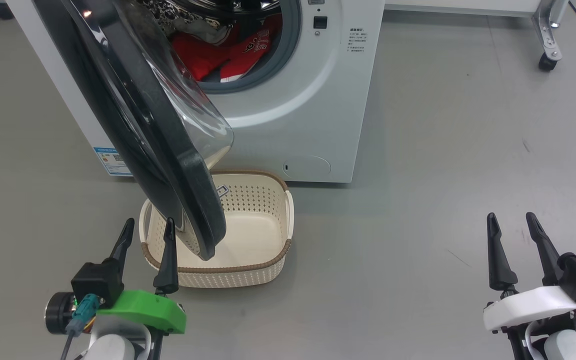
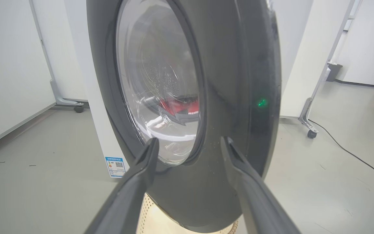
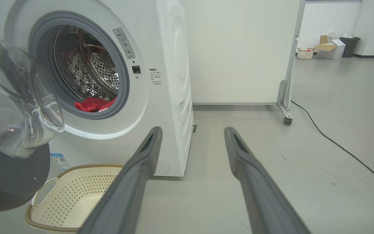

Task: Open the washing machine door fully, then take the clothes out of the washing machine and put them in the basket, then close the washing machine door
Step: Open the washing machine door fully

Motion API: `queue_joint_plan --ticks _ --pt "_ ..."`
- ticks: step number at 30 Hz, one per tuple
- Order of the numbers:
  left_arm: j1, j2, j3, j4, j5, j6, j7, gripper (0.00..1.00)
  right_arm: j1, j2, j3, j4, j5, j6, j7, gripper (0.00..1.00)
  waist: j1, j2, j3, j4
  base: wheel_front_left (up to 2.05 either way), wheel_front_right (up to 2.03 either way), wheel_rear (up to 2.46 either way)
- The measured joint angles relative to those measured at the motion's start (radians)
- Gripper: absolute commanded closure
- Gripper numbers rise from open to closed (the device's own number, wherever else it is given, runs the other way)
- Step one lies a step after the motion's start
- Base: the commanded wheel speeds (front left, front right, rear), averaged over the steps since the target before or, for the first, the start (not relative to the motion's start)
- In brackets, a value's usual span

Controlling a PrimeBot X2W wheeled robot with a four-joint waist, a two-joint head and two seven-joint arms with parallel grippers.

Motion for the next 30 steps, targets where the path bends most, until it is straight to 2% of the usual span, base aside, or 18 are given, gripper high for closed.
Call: queue_joint_plan --ticks 2,3,6,16,30 --pt "0.0 0.0 0.001 0.0 -0.001 0.0 0.0 0.01 0.002 0.001 -0.001 0.0 -0.005 0.0 0.0 0.0 0.0 0.0 0.0 0.0 0.0 0.0 0.0" --pt "0.0 0.0 0.001 0.0 -0.001 0.0 0.0 0.44 0.003 0.002 -0.001 0.0 -0.006 0.0 0.0 0.0 0.0 0.0 0.0 -0.001 0.0 0.0 0.0" --pt "0.0 0.0 0.0 0.001 -0.001 0.0 0.0 1.0 0.009 0.003 -0.002 -0.001 -0.007 0.001 0.0 0.0 0.0 0.0 0.002 -0.001 0.0 0.0 0.0" --pt "0.0 0.0 0.013 -0.039 -0.001 -0.008 0.0 1.0 0.01 0.011 -0.009 -0.001 -0.015 0.01 0.0 0.0 0.0 0.0 0.003 0.001 0.0 0.0 0.0" --pt "-0.108 0.01 0.105 -0.222 0.022 -0.008 -0.005 1.0 0.01 0.035 -0.016 0.004 -0.029 0.019 0.0 0.0 0.0 0.0 0.0 -0.006 0.0 0.0 0.0"
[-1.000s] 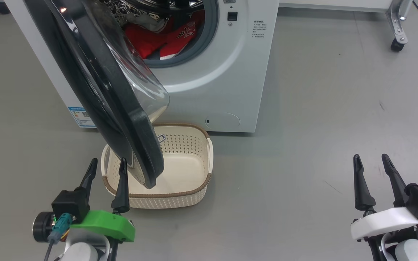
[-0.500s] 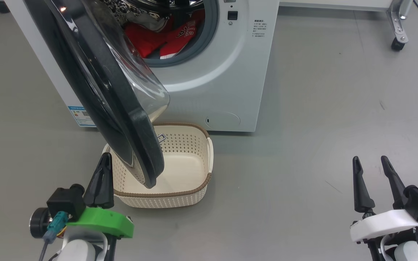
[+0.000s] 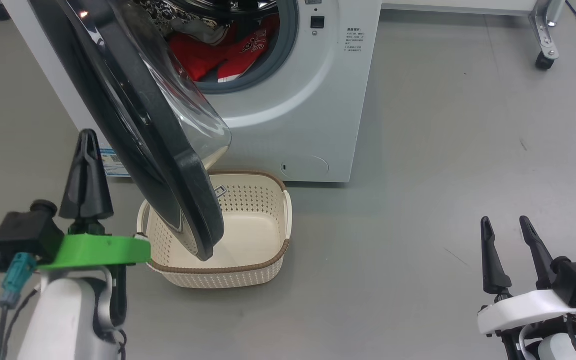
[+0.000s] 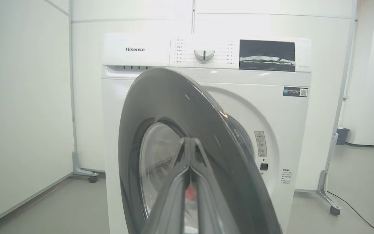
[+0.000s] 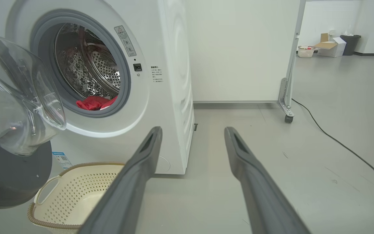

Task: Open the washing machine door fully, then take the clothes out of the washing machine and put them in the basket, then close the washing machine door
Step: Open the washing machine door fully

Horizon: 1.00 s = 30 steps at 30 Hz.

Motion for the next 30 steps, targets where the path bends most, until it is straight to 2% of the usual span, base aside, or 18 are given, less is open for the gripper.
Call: queue_joint_plan --ticks 7,14,22,30 --pt "-0.085 0.036 0.007 -0.057 0.015 -0.01 0.0 1.0 0.0 0.004 0.0 0.005 -0.005 0.003 0.0 0.0 0.0 0.0 -0.005 -0.007 0.0 0.0 0.0" --pt "-0.139 0.042 -0.018 -0.078 0.03 -0.03 0.0 1.0 0.0 0.007 0.0 0.014 -0.013 0.009 0.0 0.0 0.0 0.0 -0.014 -0.014 0.0 0.0 0.0" --pt "-0.151 0.041 -0.084 -0.077 0.033 -0.054 0.037 1.0 0.0 0.017 0.001 0.021 -0.021 0.014 0.0 0.0 0.0 0.0 -0.021 -0.023 0.0 0.0 0.0" --pt "-0.151 0.036 -0.18 -0.034 0.062 -0.079 0.126 1.0 0.0 0.027 0.008 0.032 -0.023 0.027 0.0 0.0 0.0 0.0 -0.026 -0.035 0.0 0.0 0.0"
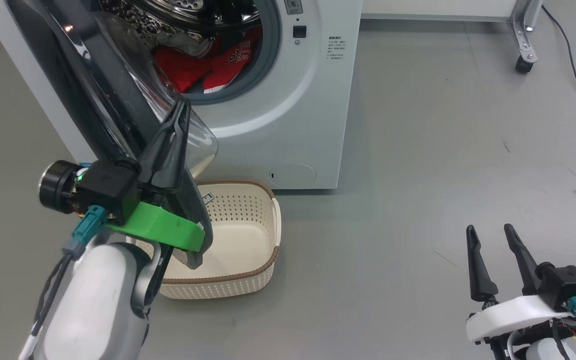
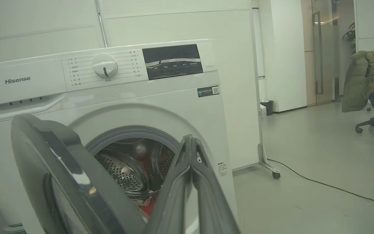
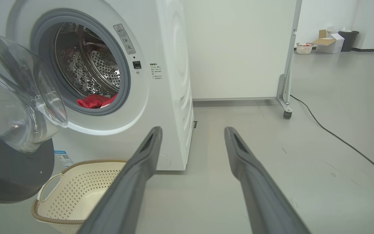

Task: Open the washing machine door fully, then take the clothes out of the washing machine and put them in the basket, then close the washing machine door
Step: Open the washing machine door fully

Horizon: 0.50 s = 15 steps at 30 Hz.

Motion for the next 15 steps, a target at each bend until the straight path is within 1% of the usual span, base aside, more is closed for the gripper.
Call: queue_joint_plan --ticks 6,9,15 --pt "0.004 -0.006 -0.038 0.051 0.001 0.0 0.057 1.0 0.0 0.009 0.005 0.007 -0.003 0.007 0.0 0.0 0.0 0.0 0.002 -0.02 0.0 0.0 0.0" --pt "0.02 -0.02 -0.046 0.086 -0.04 -0.001 0.087 1.0 0.0 0.013 0.005 0.009 -0.006 0.009 0.0 0.0 0.0001 0.0 0.003 -0.029 0.0 0.0 0.0" --pt "0.068 -0.023 -0.07 0.164 -0.065 -0.004 0.154 1.0 0.0 0.019 0.0 0.012 -0.007 0.012 0.0 0.0 0.0 0.0 0.008 -0.046 0.0 0.0 0.0"
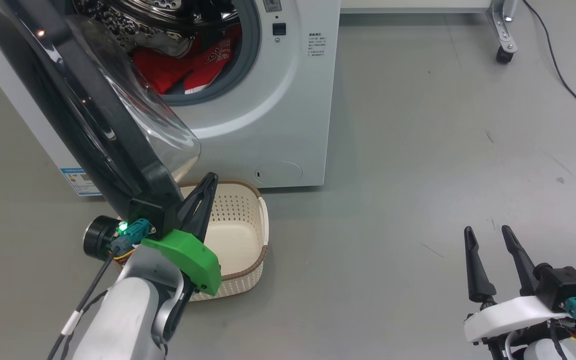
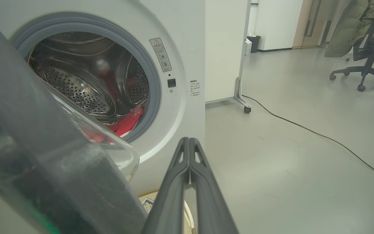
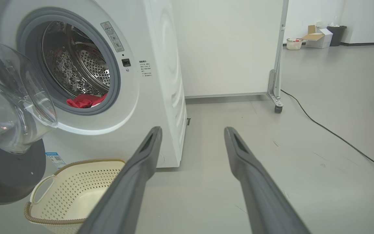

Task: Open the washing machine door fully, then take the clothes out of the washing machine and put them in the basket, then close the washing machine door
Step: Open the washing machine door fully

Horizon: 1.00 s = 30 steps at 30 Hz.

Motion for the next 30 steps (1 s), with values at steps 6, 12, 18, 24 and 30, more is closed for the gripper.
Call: queue_joint_plan --ticks 6,12,18,24,30 --pt "0.008 -0.004 -0.006 0.051 -0.022 -0.001 0.036 1.0 0.0 0.01 -0.011 0.001 0.0 0.0 0.0 0.0 0.0 0.0 0.01 -0.011 0.0 0.0 0.0" --pt "0.008 -0.006 0.013 0.093 -0.049 0.008 0.054 1.0 0.0 0.016 -0.017 0.001 0.0 0.005 0.0 0.0 0.0 0.0 0.017 -0.016 0.0 0.0 0.0" --pt "0.007 -0.007 0.032 0.119 -0.048 0.031 0.056 1.0 0.0 0.019 -0.022 0.001 -0.008 0.006 0.0 0.0 0.0 0.0 0.027 -0.02 0.0 0.0 0.0" --pt "0.001 -0.013 0.041 0.131 -0.049 0.032 0.054 1.0 -0.002 0.021 -0.029 0.0 -0.011 0.009 0.0 0.0 0.0 0.0 0.039 -0.02 0.0 0.0 0.0" --pt "-0.009 -0.021 0.041 0.142 -0.049 0.032 0.037 1.0 -0.003 0.023 -0.041 0.001 -0.018 0.015 0.0 0.0 0.0 0.0 0.044 -0.011 0.0 0.0 0.0"
